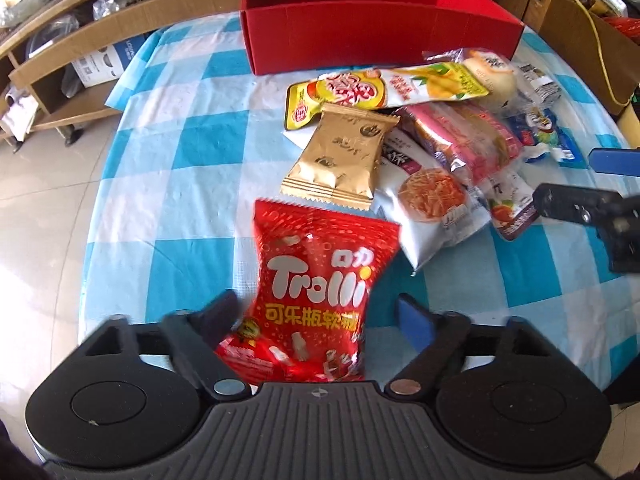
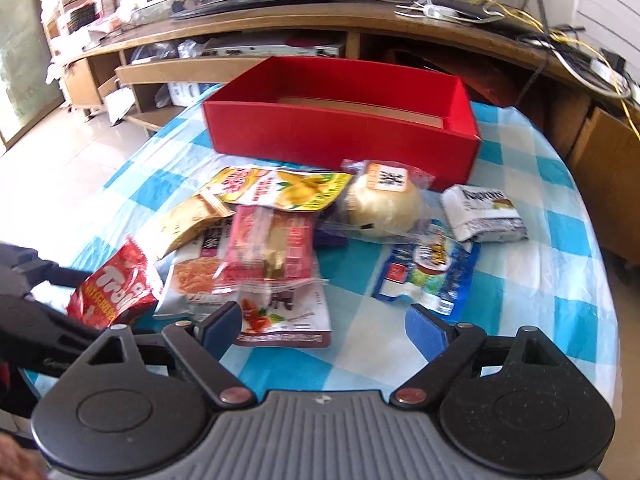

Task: Organize snacks
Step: 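Grasp the red Trolli bag with the left gripper while the right gripper grasps the pink pastry, then carry both snacks over the red box and open both grippers to drop them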

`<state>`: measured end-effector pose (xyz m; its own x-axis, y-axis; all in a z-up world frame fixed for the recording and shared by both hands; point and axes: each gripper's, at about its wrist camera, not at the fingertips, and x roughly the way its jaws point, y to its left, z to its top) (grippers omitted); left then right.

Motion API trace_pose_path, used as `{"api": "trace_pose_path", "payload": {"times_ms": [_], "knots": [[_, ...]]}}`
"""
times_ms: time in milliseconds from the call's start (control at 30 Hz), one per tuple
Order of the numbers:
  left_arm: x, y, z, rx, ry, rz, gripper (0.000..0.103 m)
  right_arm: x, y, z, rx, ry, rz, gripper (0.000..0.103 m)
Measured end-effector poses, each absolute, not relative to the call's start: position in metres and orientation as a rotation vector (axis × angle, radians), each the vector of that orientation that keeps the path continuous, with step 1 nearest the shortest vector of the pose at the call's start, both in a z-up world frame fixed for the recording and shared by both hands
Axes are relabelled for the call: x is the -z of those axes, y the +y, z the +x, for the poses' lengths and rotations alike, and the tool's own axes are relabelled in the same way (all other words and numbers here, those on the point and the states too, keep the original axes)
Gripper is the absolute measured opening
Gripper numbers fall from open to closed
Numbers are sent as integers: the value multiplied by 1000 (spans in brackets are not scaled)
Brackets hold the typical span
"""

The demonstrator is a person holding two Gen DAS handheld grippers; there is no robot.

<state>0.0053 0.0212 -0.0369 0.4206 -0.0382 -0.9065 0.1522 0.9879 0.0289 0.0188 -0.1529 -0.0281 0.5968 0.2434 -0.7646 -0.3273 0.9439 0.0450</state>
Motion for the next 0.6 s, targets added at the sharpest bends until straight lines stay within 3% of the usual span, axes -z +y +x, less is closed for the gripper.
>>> {"api": "trace_pose_path", "payload": {"times_ms": [33, 133, 400, 600], "knots": [[35, 22, 5, 126, 1128, 96, 67, 28, -156, 22, -325, 881, -90, 94], [31, 27, 3, 148, 1130, 27, 62, 27, -161, 27, -315, 900, -71, 92], [29, 32, 5, 195, 1125, -67, 60, 10, -126, 64, -391, 918, -107, 92], [30, 34, 10, 215, 1127, -92, 61, 36, -78, 103, -409, 1015, -263, 92]]}}
